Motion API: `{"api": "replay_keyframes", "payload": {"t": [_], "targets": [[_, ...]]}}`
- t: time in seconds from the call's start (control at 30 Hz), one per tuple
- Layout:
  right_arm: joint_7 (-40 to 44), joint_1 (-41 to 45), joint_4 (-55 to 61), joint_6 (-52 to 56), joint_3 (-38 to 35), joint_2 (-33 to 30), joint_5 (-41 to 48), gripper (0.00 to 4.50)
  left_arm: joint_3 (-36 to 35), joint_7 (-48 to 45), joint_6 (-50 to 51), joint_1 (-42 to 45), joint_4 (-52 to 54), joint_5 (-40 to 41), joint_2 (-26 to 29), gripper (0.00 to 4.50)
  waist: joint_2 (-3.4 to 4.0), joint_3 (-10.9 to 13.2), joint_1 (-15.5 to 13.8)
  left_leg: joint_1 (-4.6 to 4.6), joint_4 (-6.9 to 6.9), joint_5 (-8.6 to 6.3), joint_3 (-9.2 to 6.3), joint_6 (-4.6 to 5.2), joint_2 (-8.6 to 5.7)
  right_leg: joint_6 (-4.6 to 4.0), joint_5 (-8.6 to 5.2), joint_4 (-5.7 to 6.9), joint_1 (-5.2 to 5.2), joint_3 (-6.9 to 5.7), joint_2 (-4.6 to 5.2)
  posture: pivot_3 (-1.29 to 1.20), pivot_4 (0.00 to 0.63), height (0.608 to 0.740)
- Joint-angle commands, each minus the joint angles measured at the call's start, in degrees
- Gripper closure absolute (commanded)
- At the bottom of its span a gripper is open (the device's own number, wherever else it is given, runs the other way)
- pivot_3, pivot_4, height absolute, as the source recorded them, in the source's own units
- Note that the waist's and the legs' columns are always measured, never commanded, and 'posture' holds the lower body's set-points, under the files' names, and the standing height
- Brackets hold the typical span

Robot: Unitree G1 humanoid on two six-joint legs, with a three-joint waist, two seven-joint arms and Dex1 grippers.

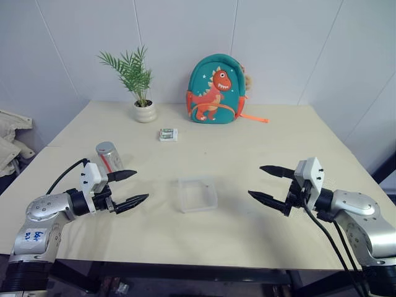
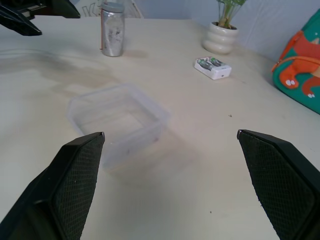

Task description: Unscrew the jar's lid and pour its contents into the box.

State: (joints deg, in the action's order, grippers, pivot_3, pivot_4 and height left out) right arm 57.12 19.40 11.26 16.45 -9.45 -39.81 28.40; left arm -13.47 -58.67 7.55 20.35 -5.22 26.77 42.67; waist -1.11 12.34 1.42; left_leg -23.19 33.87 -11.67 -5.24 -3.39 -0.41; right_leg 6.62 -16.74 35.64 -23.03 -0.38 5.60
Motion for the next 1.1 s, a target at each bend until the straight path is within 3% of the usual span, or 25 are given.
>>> {"api": "replay_keyframes", "payload": {"t": [0.03,0.17,0.3,0.5,0.77,1.1], "targets": [[1.85,0.72,2.17,-2.56,-0.29,-0.08,1.07,0.00,-2.39,0.16,0.00,-0.47,1.69,0.92,1.01,0.02,0.00,0.00,0.07,0.00,0.02,0.00,0.04,0.00,0.03,-0.03,0.02,-0.02,0.00,0.02,-0.03,0.00,0.150,0.740],[3.27,3.41,-0.05,-1.55,2.86,1.38,1.43,0.00,-5.87,5.30,-0.31,-5.64,3.39,-0.25,-0.07,0.02,0.00,0.00,0.59,0.14,0.02,-0.01,0.33,-0.01,0.17,-0.15,0.09,-0.05,0.00,0.12,-0.06,0.00,0.150,0.740],[3.28,9.13,-2.43,-0.35,5.76,4.46,1.82,0.00,-11.02,17.57,-0.58,-10.58,4.88,-3.77,-2.88,0.02,0.00,0.00,0.34,0.25,0.02,-0.04,0.54,-0.01,0.27,-0.18,0.15,-0.03,-0.06,0.36,-0.14,0.00,0.150,0.740],[0.94,18.12,-5.08,2.94,9.39,11.00,2.00,0.00,-15.84,33.16,-0.06,-10.43,4.93,-6.15,-8.28,0.02,-0.03,-0.01,-0.08,0.20,0.11,-0.03,0.60,-0.01,0.26,-0.13,0.30,-0.04,-0.12,0.46,-0.16,0.00,0.150,0.740],[-1.39,24.47,-8.01,2.02,12.86,19.11,0.50,0.00,-12.35,37.20,-5.62,0.57,-9.31,-9.06,-11.18,0.02,-0.12,-0.07,-0.98,0.04,0.15,0.00,0.70,-0.04,0.24,-0.12,0.51,0.10,-0.38,0.51,-0.21,0.00,0.150,0.740],[-2.81,23.47,-2.11,2.02,13.57,20.00,-0.26,0.00,-8.65,34.42,-15.05,13.84,-30.73,-12.34,-9.22,0.02,-0.14,-0.08,-0.77,0.01,0.15,-0.05,0.96,0.01,0.23,-0.01,0.58,0.15,-0.54,0.68,-0.21,0.00,0.150,0.740]]}}
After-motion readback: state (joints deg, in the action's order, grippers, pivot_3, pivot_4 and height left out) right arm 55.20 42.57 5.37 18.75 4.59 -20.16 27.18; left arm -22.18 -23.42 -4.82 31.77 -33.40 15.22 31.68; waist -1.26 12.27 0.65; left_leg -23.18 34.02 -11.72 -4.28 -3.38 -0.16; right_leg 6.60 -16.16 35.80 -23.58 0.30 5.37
